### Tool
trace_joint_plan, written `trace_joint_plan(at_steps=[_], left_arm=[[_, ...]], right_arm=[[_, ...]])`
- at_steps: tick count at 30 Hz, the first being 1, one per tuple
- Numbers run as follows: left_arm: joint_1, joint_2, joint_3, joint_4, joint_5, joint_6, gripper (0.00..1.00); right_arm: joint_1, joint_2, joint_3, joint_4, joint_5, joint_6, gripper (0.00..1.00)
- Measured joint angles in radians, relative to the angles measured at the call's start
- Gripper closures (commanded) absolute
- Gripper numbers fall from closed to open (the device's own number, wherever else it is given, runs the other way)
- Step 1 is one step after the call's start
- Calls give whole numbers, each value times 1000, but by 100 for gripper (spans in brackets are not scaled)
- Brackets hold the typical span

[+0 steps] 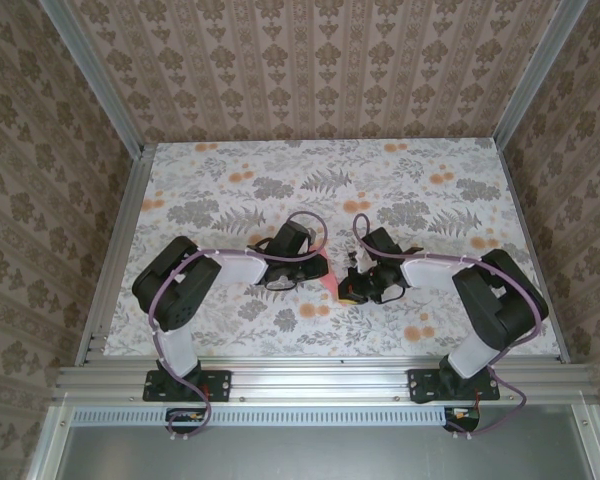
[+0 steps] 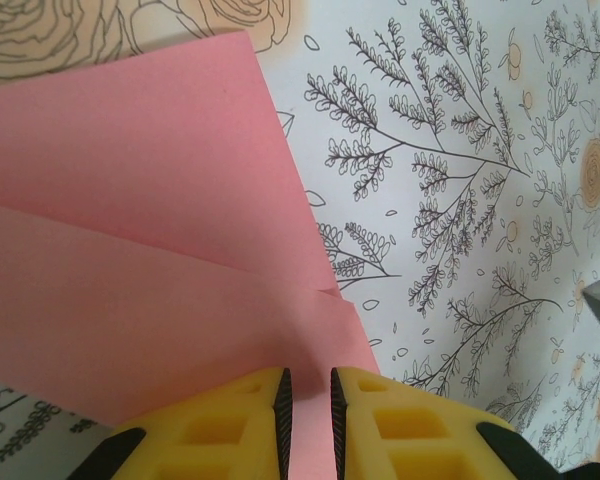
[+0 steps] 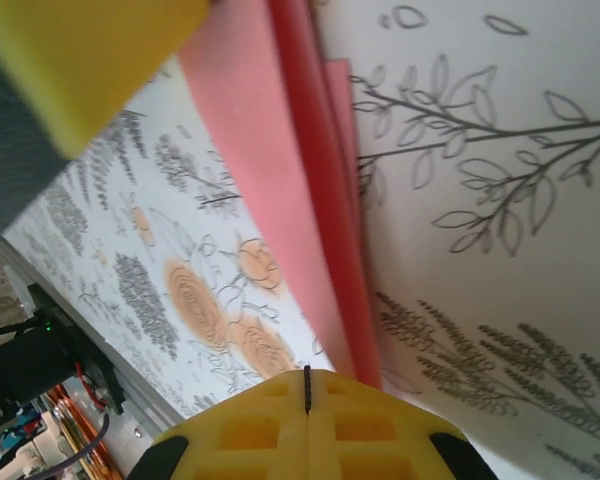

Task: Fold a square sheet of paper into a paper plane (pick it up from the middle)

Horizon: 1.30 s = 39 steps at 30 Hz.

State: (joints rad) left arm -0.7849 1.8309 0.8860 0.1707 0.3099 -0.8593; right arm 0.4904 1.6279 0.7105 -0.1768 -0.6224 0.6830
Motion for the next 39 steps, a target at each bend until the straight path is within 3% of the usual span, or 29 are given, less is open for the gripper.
trace_joint_plan(at_steps=[28,39], left_arm=[[0,0,5,-11,4,16,79],[0,0,5,-11,5,19,79]], right_arm=[[-34,8,-44,-11,-58,-25,99],[-32,37,65,39,-41,2,98]])
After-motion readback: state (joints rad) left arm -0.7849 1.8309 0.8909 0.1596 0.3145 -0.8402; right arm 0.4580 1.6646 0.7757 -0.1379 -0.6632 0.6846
